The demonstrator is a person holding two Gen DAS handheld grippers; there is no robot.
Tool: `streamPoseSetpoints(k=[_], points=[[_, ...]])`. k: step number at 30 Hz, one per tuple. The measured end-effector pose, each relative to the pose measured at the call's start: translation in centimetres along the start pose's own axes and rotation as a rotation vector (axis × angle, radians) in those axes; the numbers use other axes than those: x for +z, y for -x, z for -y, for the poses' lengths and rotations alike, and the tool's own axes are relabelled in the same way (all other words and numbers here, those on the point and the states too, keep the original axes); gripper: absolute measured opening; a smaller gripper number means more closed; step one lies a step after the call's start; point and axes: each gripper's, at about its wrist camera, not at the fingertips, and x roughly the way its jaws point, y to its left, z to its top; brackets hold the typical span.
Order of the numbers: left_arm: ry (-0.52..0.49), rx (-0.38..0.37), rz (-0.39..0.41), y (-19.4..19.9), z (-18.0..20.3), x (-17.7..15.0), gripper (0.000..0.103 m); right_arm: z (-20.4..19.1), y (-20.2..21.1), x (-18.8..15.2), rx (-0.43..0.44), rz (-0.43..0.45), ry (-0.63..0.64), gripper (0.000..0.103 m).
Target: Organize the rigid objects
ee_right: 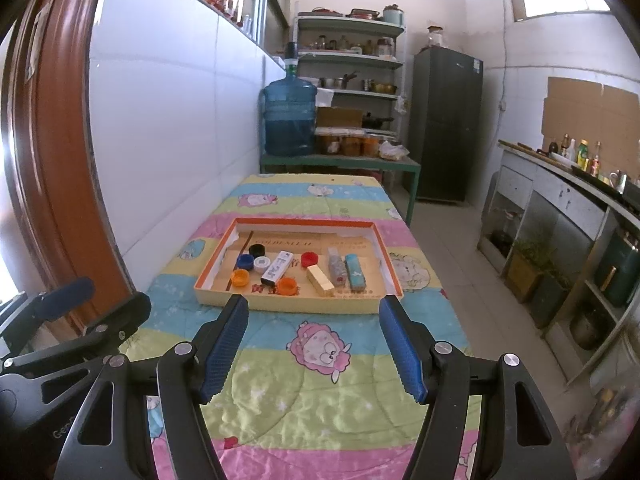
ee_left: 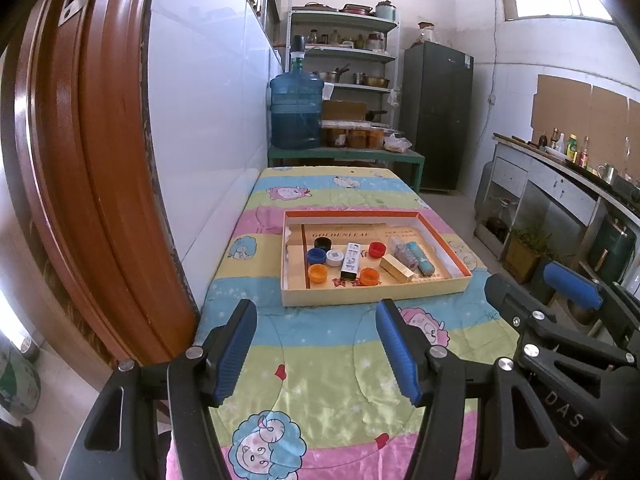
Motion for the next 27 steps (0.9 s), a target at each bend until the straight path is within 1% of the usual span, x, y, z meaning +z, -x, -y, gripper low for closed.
streamPoseSetpoints(k=[27], points=[[0.001, -0.001, -0.005, -0.32, -0.06, -0.03, 0.062, 0.00, -0.05, 0.02, 0.000, 0.000, 0.001, 0.070]])
